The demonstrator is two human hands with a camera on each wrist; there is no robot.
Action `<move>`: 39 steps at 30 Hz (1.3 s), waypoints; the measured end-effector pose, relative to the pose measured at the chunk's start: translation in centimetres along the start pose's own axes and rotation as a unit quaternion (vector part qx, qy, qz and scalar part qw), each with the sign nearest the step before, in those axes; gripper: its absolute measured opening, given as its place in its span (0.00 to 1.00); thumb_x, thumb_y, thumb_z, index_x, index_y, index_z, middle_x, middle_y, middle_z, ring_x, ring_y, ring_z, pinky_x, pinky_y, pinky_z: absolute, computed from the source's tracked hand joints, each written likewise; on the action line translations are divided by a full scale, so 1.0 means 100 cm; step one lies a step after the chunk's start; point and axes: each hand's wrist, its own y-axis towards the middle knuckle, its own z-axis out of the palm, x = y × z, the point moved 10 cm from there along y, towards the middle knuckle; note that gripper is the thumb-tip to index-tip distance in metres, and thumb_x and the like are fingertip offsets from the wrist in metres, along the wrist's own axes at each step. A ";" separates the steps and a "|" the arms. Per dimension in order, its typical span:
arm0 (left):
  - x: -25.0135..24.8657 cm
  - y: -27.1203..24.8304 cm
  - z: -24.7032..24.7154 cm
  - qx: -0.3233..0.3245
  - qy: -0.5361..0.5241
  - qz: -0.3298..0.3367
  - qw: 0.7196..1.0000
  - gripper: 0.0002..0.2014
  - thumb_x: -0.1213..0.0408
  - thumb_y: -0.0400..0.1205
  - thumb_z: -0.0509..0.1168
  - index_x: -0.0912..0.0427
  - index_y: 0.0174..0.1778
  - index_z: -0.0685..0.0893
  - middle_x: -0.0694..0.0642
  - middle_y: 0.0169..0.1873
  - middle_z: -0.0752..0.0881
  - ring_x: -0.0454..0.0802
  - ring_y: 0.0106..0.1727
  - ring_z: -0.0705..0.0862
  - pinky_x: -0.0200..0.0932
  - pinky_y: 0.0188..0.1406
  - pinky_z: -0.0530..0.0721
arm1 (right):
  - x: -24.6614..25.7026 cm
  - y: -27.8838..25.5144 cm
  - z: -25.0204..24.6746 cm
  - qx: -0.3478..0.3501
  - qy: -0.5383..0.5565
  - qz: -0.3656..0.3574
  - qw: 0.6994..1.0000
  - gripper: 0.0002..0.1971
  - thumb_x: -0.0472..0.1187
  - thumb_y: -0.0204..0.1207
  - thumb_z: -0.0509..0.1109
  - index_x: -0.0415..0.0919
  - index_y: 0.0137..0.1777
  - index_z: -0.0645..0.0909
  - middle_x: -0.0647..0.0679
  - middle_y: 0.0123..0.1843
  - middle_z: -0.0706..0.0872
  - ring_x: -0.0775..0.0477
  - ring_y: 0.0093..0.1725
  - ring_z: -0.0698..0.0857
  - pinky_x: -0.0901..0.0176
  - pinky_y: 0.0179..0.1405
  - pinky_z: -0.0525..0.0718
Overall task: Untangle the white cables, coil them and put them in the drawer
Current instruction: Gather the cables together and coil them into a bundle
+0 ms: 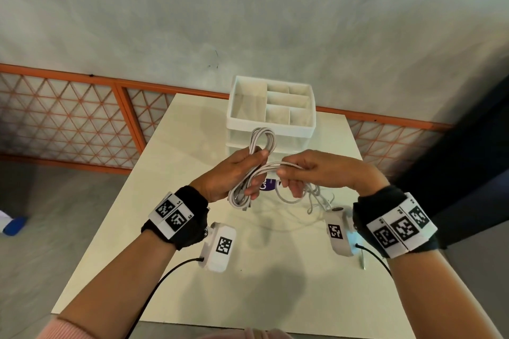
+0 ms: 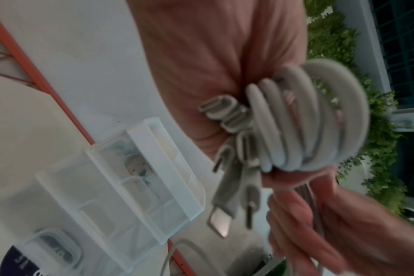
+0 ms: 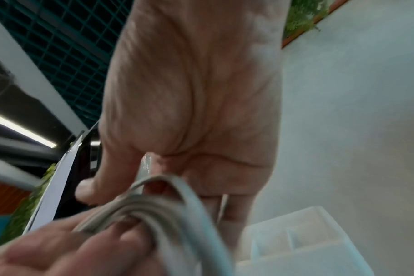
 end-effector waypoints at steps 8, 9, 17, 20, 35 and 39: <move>0.018 0.001 0.020 0.018 0.010 -0.043 0.999 0.23 0.45 0.86 0.46 0.61 0.40 0.73 0.49 0.20 0.68 0.43 0.17 0.64 0.39 0.23 0.77 | 0.020 -0.006 -0.041 -0.259 -0.006 -0.039 0.965 0.17 0.50 0.83 0.60 0.39 0.41 0.79 0.60 0.18 0.77 0.59 0.19 0.71 0.69 0.27 0.69; 0.021 0.001 0.023 0.018 0.023 -0.054 0.998 0.25 0.42 0.85 0.44 0.61 0.40 0.71 0.50 0.20 0.67 0.44 0.17 0.64 0.39 0.23 0.77 | 0.024 -0.008 -0.043 -0.280 0.009 -0.054 0.958 0.10 0.47 0.82 0.63 0.39 0.46 0.75 0.56 0.21 0.82 0.58 0.19 0.71 0.71 0.24 0.69; 0.018 -0.002 0.043 0.054 0.059 -0.079 0.994 0.31 0.33 0.78 0.42 0.60 0.33 0.68 0.52 0.21 0.66 0.45 0.18 0.63 0.39 0.23 0.76 | 0.009 -0.004 -0.054 -0.328 0.095 -0.019 0.940 0.17 0.35 0.71 0.69 0.42 0.52 0.64 0.40 0.24 0.71 0.48 0.22 0.65 0.60 0.23 0.65; 0.016 -0.002 0.047 0.065 0.103 -0.081 0.989 0.19 0.49 0.86 0.55 0.58 0.34 0.65 0.49 0.20 0.66 0.44 0.17 0.64 0.38 0.21 0.75 | 0.008 -0.003 -0.057 -0.326 0.065 -0.006 0.943 0.17 0.37 0.69 0.71 0.39 0.53 0.66 0.42 0.24 0.71 0.47 0.22 0.66 0.58 0.26 0.68; 0.000 -0.005 0.009 -0.022 0.038 -0.034 0.998 0.18 0.60 0.89 0.48 0.63 0.35 0.70 0.53 0.19 0.67 0.46 0.16 0.62 0.39 0.20 0.73 | -0.032 -0.006 -0.043 -0.296 0.185 -0.049 0.936 0.24 0.50 0.85 0.52 0.36 0.34 0.76 0.55 0.19 0.67 0.60 0.19 0.65 0.72 0.22 0.66; 0.000 -0.003 0.000 -0.052 0.026 -0.004 0.998 0.19 0.58 0.89 0.49 0.62 0.35 0.71 0.53 0.19 0.68 0.48 0.18 0.63 0.41 0.22 0.76 | -0.030 -0.002 -0.022 -0.284 0.239 -0.077 0.925 0.23 0.51 0.85 0.46 0.37 0.45 0.78 0.50 0.25 0.63 0.56 0.24 0.65 0.68 0.31 0.72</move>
